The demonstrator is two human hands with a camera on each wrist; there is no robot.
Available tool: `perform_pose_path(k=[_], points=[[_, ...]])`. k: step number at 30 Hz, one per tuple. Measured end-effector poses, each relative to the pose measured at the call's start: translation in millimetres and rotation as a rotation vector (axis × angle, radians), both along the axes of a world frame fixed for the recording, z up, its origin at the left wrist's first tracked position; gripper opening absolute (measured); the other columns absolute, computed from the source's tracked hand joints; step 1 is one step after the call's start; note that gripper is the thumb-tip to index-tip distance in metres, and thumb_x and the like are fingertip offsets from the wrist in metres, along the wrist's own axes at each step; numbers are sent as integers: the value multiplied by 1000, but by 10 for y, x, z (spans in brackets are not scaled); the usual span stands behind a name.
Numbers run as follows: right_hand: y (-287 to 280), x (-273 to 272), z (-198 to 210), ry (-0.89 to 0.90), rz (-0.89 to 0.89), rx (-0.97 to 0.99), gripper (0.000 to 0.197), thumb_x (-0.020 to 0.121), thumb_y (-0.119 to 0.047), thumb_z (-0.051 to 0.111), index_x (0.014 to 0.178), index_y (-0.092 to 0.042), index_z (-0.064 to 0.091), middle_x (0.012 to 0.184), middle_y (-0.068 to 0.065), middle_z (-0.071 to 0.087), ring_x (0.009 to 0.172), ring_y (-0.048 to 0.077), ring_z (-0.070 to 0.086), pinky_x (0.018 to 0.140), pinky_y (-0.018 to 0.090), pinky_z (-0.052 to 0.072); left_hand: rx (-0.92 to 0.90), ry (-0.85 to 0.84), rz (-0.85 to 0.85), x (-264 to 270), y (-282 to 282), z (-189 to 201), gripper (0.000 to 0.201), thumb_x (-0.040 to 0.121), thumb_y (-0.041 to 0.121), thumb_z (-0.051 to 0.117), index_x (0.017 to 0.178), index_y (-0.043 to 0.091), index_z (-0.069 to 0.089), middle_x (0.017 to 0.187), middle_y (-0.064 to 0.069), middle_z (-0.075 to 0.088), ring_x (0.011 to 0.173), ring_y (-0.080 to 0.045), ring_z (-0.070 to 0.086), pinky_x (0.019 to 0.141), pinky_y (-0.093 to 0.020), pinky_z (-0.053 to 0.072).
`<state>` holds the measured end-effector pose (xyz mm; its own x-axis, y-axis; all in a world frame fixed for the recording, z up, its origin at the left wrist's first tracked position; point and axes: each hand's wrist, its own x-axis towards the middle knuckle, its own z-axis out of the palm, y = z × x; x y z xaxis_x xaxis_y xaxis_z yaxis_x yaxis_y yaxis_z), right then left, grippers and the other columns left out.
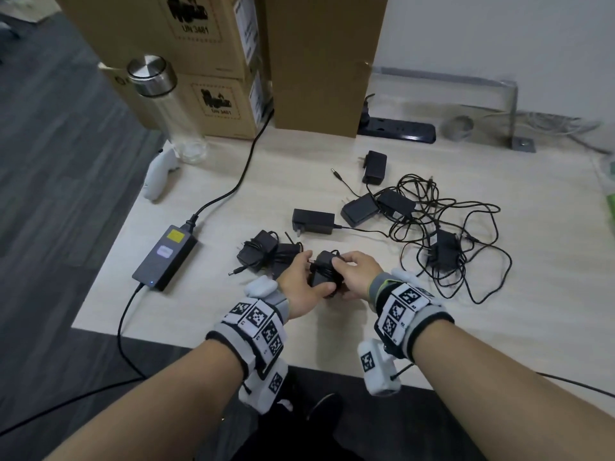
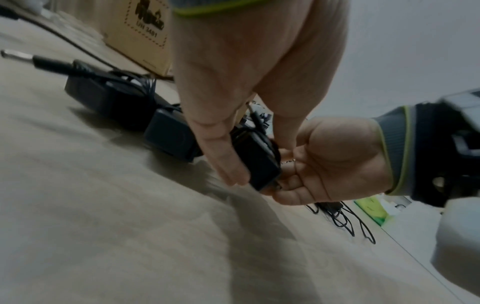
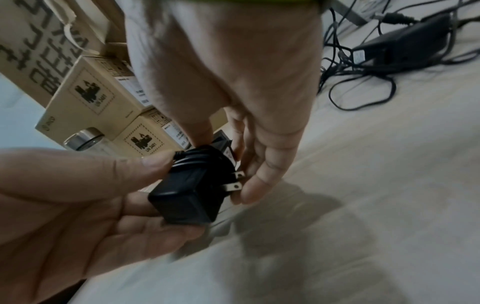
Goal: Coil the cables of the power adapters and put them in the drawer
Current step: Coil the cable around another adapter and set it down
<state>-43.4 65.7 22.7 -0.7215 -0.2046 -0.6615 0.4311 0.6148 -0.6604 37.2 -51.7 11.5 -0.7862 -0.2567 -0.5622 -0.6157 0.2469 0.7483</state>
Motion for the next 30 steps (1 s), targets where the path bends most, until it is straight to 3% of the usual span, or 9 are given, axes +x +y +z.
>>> perform_pose_path(k=[3, 5, 7, 11, 15, 18, 24, 30], points=[[-32, 13, -33, -8, -13, -1, 19, 92, -32, 55, 106, -18, 58, 103, 12, 65, 90, 33, 67, 74, 45, 59, -160, -29, -95, 5, -45, 43, 88, 80, 39, 74, 149, 24, 23, 125, -5, 61, 114, -25, 59, 101, -36, 45], [-50, 18, -58, -3, -12, 10, 20, 92, -32, 55, 107, -18, 58, 101, 12, 65, 86, 33, 66, 74, 44, 59, -225, -31, -125, 2, -66, 35, 87, 81, 40, 73, 149, 25, 21, 126, -6, 61, 113, -25, 59, 100, -35, 45], [-64, 26, -84, 4, -13, 17, 22, 92, -31, 55, 110, -18, 59, 100, 12, 66, 80, 32, 66, 72, 44, 59, -276, -28, -152, -3, -69, 24, 86, 80, 42, 72, 149, 26, 22, 126, -6, 62, 112, -25, 60, 99, -36, 46], [-73, 1, -117, 33, -30, 28, 18, 92, -30, 54, 106, -19, 59, 96, 10, 66, 75, 30, 62, 75, 43, 57, -286, -11, -168, -59, -54, 70, 75, 83, 37, 71, 146, 24, 31, 126, -2, 62, 113, -21, 60, 96, -26, 44], [-52, -4, -191, 75, -59, 70, 15, 89, -36, 56, 100, -27, 60, 94, 4, 67, 85, 28, 64, 84, 40, 55, -298, -28, -224, -101, -29, 47, 77, 83, 40, 70, 146, 22, 28, 129, -2, 60, 112, -23, 60, 96, -31, 46], [0, 2, -231, 110, -33, 96, 19, 90, -35, 56, 106, -26, 60, 93, -1, 64, 89, 23, 62, 86, 31, 51, -332, -18, -236, -113, -6, 28, 76, 84, 41, 68, 145, 22, 29, 127, -2, 61, 109, -22, 61, 94, -30, 47], [27, -4, -222, 118, -3, 118, 27, 90, -36, 56, 114, -24, 60, 100, -1, 61, 93, 21, 59, 86, 27, 47, -470, -34, -270, -135, -24, 15, 72, 81, 51, 65, 140, 25, 34, 116, -1, 66, 103, -23, 64, 90, -36, 51], [73, -26, -154, 98, 11, 133, 27, 88, -42, 57, 112, -29, 57, 105, 3, 65, 92, 27, 64, 83, 34, 53, -739, -37, -364, -248, -71, 221, 52, 83, 58, 58, 121, 23, 50, 105, -2, 68, 95, -25, 65, 81, -34, 53]])
